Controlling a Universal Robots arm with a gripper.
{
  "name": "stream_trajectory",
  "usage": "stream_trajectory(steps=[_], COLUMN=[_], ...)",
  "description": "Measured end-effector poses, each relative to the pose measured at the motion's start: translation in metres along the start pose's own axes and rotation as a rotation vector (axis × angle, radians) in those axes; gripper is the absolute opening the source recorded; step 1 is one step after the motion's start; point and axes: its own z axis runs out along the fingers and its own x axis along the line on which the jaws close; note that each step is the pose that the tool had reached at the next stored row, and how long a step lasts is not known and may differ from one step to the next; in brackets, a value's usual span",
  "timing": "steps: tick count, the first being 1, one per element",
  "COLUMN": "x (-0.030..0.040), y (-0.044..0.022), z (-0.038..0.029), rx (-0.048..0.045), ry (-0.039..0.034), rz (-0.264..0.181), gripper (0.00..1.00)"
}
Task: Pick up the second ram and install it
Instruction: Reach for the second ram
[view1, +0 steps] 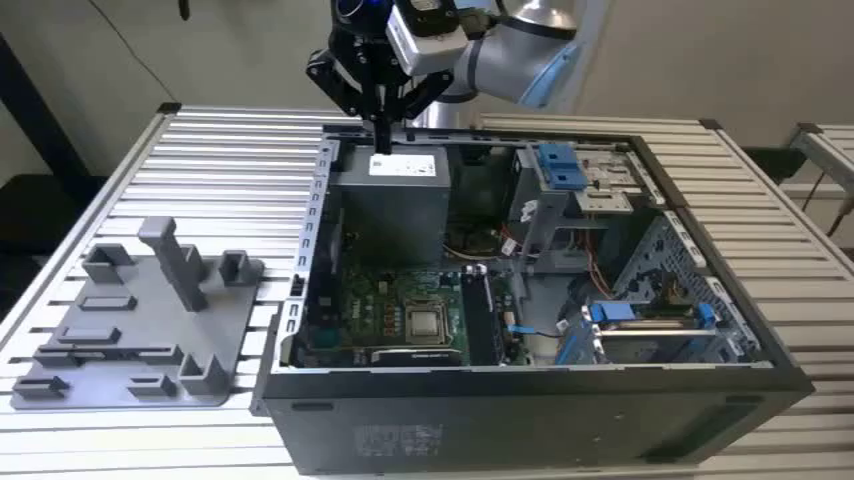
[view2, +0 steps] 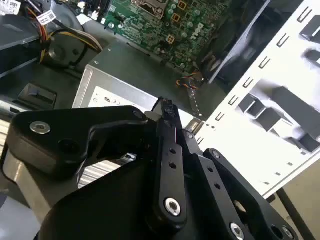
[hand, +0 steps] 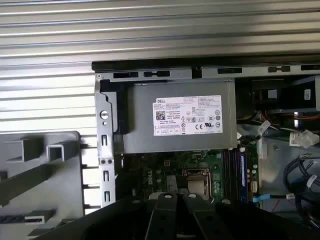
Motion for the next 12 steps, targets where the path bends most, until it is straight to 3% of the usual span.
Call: stream_trajectory(steps=[12], x=[0.0000], y=[0.0000], z=[0.0000], rx=[0.0000], ry=[0.0000], rz=[0.000], gripper=[0.11])
